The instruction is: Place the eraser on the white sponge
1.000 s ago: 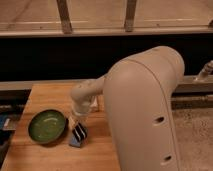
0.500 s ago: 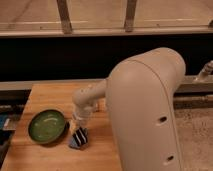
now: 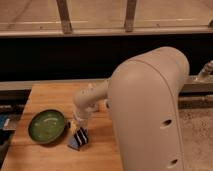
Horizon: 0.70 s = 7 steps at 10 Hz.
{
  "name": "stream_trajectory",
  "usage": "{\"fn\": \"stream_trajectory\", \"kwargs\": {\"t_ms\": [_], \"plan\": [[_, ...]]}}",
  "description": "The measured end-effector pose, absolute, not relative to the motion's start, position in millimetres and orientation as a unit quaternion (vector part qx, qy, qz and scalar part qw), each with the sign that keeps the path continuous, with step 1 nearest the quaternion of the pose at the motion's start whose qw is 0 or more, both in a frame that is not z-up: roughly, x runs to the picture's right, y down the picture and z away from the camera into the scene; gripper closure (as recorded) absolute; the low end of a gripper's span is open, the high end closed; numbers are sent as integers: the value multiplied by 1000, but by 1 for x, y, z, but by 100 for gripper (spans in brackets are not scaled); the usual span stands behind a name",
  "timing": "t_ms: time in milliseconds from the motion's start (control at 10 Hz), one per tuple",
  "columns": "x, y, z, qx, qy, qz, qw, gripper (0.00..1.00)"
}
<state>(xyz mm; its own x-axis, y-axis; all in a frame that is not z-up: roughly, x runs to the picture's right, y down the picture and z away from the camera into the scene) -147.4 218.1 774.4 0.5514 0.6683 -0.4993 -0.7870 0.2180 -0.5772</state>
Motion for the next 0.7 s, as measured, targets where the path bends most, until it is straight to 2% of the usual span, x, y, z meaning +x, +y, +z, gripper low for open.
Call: {"fn": "stream_trajectory", "kwargs": {"t_ms": [200,700], "plan": [[-150,215,774,-413,73,465,780,20],[-153,210,774,-408,74,461,785,20]]}}
